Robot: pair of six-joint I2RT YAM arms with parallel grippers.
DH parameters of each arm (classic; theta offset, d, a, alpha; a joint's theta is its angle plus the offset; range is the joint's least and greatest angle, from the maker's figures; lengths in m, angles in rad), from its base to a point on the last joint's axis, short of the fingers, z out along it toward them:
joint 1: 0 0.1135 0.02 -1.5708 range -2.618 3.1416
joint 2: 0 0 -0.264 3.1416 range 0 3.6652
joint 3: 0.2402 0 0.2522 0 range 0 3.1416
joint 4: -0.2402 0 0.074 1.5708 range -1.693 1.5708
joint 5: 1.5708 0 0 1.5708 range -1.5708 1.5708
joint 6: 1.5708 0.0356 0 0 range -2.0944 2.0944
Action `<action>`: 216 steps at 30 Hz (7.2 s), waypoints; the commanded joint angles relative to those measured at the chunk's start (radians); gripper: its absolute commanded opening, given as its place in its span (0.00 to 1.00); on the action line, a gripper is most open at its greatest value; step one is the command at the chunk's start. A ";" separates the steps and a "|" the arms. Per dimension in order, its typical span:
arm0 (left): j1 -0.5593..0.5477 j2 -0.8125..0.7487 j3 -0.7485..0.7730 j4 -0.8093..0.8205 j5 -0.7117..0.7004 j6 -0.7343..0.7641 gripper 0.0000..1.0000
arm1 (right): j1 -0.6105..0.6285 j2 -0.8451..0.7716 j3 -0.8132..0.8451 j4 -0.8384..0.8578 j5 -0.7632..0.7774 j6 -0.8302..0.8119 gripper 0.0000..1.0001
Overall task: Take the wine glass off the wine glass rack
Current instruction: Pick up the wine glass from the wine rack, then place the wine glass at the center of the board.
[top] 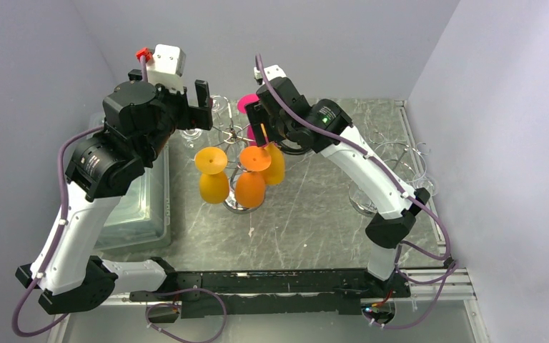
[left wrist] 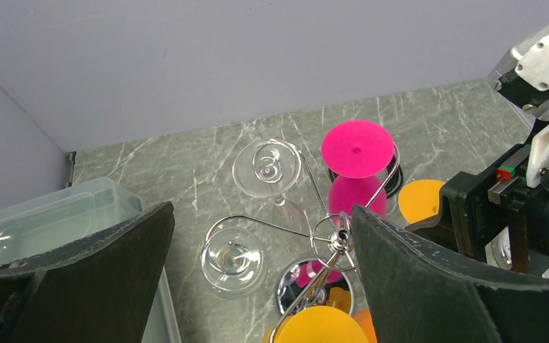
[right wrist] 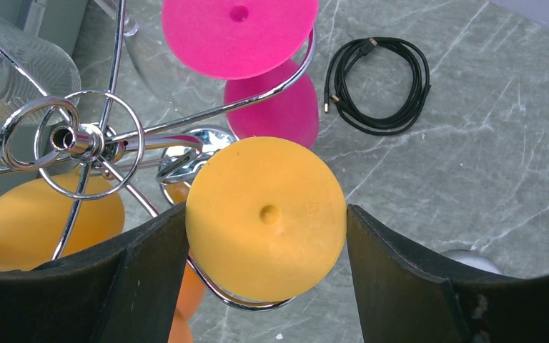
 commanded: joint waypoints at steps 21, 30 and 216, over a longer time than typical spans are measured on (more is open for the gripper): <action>-0.001 -0.024 -0.016 0.071 -0.063 -0.009 0.99 | 0.006 -0.079 -0.003 0.067 0.001 0.010 0.45; -0.002 -0.021 -0.024 0.078 -0.069 -0.007 0.99 | 0.007 -0.101 -0.020 0.094 -0.011 0.008 0.44; 0.110 0.399 0.005 0.788 1.030 -0.959 0.00 | -0.887 -0.560 -0.635 0.877 -0.878 0.537 0.99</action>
